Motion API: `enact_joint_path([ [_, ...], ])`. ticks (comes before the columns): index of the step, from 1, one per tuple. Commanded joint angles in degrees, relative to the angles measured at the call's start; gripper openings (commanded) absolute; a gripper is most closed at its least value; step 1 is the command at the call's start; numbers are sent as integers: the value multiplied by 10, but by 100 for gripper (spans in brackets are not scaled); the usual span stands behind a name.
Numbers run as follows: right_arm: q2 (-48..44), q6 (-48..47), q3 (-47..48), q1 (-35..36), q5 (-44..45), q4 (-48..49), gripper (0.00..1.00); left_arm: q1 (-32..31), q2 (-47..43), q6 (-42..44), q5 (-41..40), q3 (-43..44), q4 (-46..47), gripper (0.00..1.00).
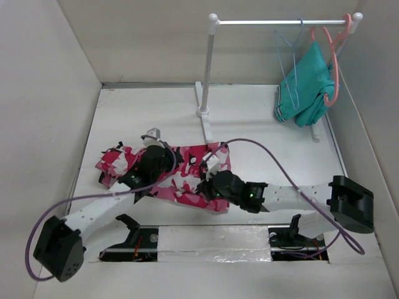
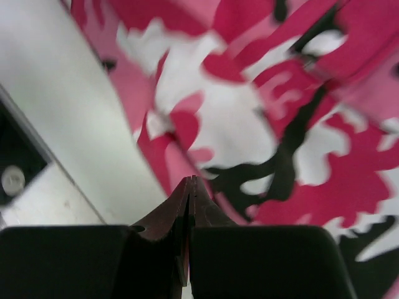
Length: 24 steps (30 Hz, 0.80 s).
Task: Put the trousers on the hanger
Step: Fold the trousers at the center of the board.
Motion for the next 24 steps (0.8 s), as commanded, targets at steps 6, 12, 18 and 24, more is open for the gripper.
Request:
enact_joint_path([
  [6,39,55,-65,-47,16,69,0,-71,138,17,62,4,120,11],
  [12,60,111,-115,-3,30,104,0,-71,112,-9,76,-99,131,4],
  [18,85,159,-163,21,53,145,0,-71,-2,-46,51,-181,84,0],
  [24,6,160,-167,27,80,72,1,-66,-83,-57,32,-194,26,0],
])
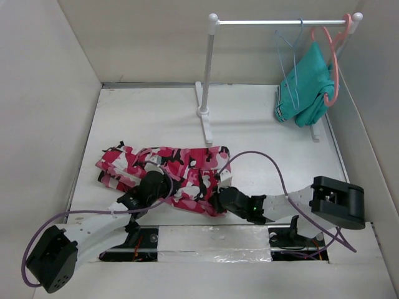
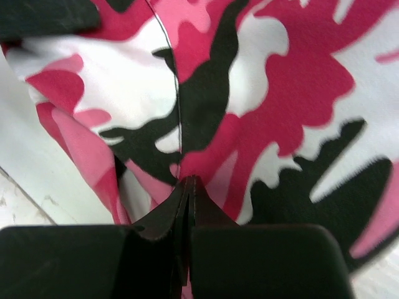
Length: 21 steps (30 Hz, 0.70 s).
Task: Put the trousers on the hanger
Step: Fold the trousers at the center of the board.
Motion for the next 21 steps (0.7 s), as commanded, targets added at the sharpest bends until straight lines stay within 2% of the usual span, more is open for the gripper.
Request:
enact_joint_path([
  [1,-69,7,-8,12,28,-92,4,3,-46,-13,-12,-11,-26,0],
  [2,-95,-11,-6,12,32,-110,7,3,-58,-8,-12,1,-26,0],
  [3,-121,-24,-3,12,28,-132,20,3,-59,-2,-14,12,-34,0],
  [5,-198,-71,14,-8,18,-158,35,-11,-51,15,-28,47,-40,0],
  [6,-220,-83,21,-17,11,-185,49,-11,-47,21,-32,58,-40,0],
  [8,-277,-112,29,-62,-4,-198,52,-20,-27,42,-36,93,-31,0],
  [11,-301,-136,13,-146,-68,-141,32,-51,8,56,-65,131,-17,0],
  [12,-296,-136,13,-161,-109,-138,14,-57,15,57,-71,136,-10,0],
  [15,-269,-134,1,-162,-144,-138,0,-72,44,57,-60,141,23,0],
  [21,-237,-65,-77,-137,-131,-89,0,-83,69,56,-50,128,61,0],
])
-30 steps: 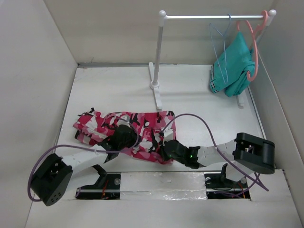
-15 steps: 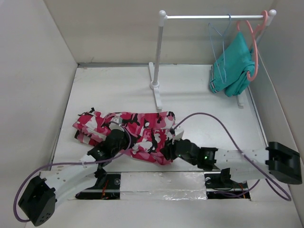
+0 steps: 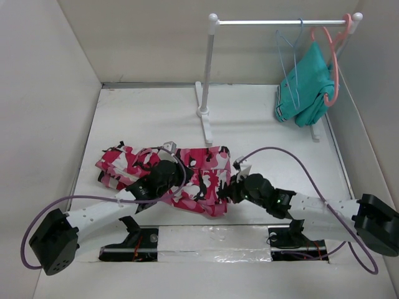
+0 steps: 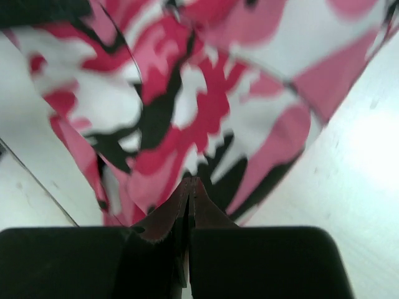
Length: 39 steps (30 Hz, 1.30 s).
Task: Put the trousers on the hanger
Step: Fold the trousers at the center of the board.
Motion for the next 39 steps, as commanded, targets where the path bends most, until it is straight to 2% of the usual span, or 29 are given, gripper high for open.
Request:
enact_joint_path([
  [1,8,51,-68,3,-4,58,0,-4,3,18,5,1,46,0],
  [3,10,91,-95,3,13,79,0,-10,7,21,5,2,56,0],
  [6,-4,113,-105,-12,36,47,1,-26,23,33,20,9,73,0],
  [8,-21,91,-97,-18,33,39,2,-44,42,38,1,22,73,0],
  [12,-73,27,9,-8,42,-98,5,-91,73,40,-27,36,81,0],
  [15,-96,-19,48,-8,34,-87,4,-139,99,31,-74,44,84,0],
  [17,-91,-36,65,-25,26,-76,3,-153,123,22,-77,43,95,0],
  [21,-5,-74,100,-104,-34,7,1,-190,166,2,-84,41,129,0],
  [22,52,-79,107,-144,-71,19,0,-196,175,-2,-82,42,134,0],
  [25,169,-92,137,-188,-129,71,0,-221,212,-10,-88,48,154,0],
  [29,295,-109,192,-268,-166,100,0,-241,277,-25,-82,66,174,0],
  [33,353,-94,224,-302,-179,127,0,-270,308,-38,-94,82,173,0],
  [38,351,-87,226,-314,-169,132,0,-270,299,-38,-92,83,180,0],
  [39,330,-94,228,-314,-174,114,3,-270,293,-38,-96,84,176,0],
])
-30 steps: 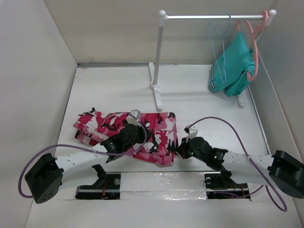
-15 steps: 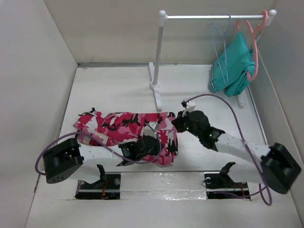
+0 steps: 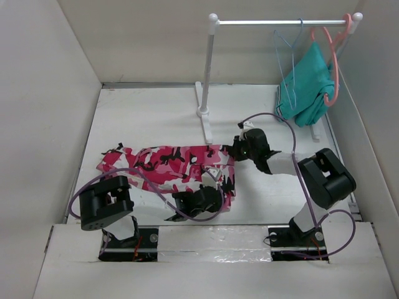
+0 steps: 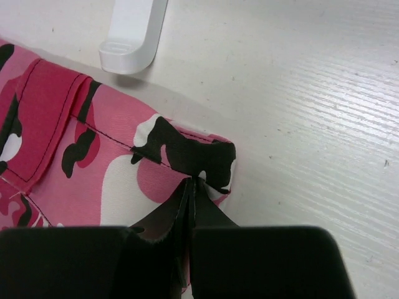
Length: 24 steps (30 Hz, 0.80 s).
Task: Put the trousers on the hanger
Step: Fold the trousers at the center of the board.
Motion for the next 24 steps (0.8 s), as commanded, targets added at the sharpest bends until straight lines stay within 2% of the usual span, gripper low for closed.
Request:
enact_joint_path([
  [1,-42,-15,24,-6,-9,9,8,-2,-28,-2,-18,19,15,0],
  [2,-61,-21,27,-6,-9,-8,14,-2,-48,3,-21,22,10,0],
  [3,-81,-38,30,0,-7,-41,30,-2,-60,9,-26,31,-9,0],
  [6,-173,-80,59,15,-6,-111,53,-2,-123,40,-61,48,-46,0],
  [8,-254,-97,80,15,5,-176,55,-2,-156,73,-84,54,-57,0],
  [9,-282,-115,84,15,16,-190,31,-2,-183,86,-91,64,-72,0],
  [10,-309,-125,87,10,35,-191,13,-2,-193,99,-107,69,-80,0],
  [11,-357,-132,97,-15,42,-204,2,-2,-207,111,-114,73,-87,0],
  [13,-391,-160,136,-50,51,-242,0,21,-214,135,-120,76,-97,0],
  [14,-403,-161,155,-92,59,-261,0,33,-217,141,-110,79,-102,0],
  [17,-391,-163,241,-158,62,-313,0,55,-223,171,-103,75,-93,0],
  [19,-356,-191,291,-210,34,-324,1,67,-231,198,-83,54,-46,0],
  [20,-339,-193,310,-222,31,-335,9,88,-232,207,-68,47,-23,0],
  [21,-303,-198,327,-231,26,-345,36,98,-234,213,-50,33,13,0],
  [24,-253,-208,375,-252,-8,-358,67,124,-234,225,-14,10,51,0],
])
